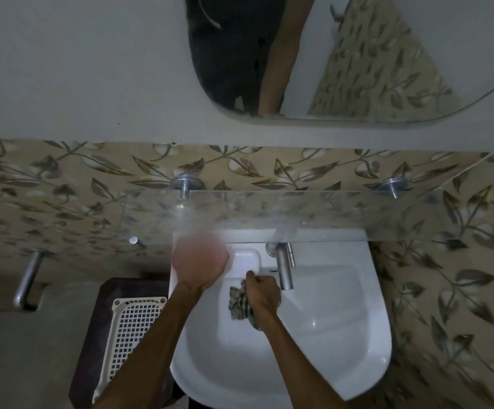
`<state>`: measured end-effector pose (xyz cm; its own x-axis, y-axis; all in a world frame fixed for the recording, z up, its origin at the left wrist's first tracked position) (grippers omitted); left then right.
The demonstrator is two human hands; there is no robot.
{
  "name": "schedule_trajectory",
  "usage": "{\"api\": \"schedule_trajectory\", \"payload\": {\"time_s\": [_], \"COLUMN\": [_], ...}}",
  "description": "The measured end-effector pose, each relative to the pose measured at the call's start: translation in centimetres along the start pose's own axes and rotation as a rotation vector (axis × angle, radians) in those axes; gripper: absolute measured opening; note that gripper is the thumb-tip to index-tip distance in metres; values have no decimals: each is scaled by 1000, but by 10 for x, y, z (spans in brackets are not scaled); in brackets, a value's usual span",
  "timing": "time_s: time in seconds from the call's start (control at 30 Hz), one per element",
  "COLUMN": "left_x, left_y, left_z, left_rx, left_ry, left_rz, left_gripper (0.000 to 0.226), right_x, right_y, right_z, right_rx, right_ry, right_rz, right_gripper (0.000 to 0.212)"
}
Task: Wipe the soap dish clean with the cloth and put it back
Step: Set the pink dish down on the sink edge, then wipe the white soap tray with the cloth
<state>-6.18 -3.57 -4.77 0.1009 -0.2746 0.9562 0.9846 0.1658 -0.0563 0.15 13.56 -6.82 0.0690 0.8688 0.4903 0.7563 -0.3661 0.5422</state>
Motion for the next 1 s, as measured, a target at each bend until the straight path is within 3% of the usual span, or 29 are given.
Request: {"api": "schedule_trajectory", "payload": {"time_s": [0.13,0.4,0.57,0.67,0.77,0.83,0.93,1.0], "left_x": [-13,-60,-35,-11,15,30,61,80], "left_y": [-4,-14,-3,18,56,81,114,130], "left_z": [17,22,29,25,28,37,52,65], "left_rx": [-18,-20,-31,42,485,707,695,642], "left_ry": [73,85,235,536,1194,1615,1853,1964], "left_rz": [44,-64,82,96,-254,-598,-971,-1082], "left_gripper": [37,45,43,31,14,34,84,91], "right_x": [15,34,46,53,68,78,91,101], "right_y": [28,44,45,47,55,61,78,91], "right_z": [43,64,59,54,47,40,23,8], "right_rx": [-70,-130,-76,-37,39,68,100,148], "right_ry": [-62,-90,-175,-211,-231,-239,-229,-210], "right_rz": [19,9,60,-16,-122,-193,-352,-441], "right_gripper": [31,67,53,46,55,64,45,28]}}
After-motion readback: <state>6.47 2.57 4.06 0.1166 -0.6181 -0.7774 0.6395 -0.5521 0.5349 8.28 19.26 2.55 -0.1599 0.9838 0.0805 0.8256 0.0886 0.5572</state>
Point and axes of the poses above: each hand's wrist, its own y-axis away from the middle knuckle, its own x-axis out of the back of the hand, z = x × y, the point moved 4 cm from there along -y, towards the middle knuckle, and after that the axes turned 11 degrees about x, right-handed, at the moved point
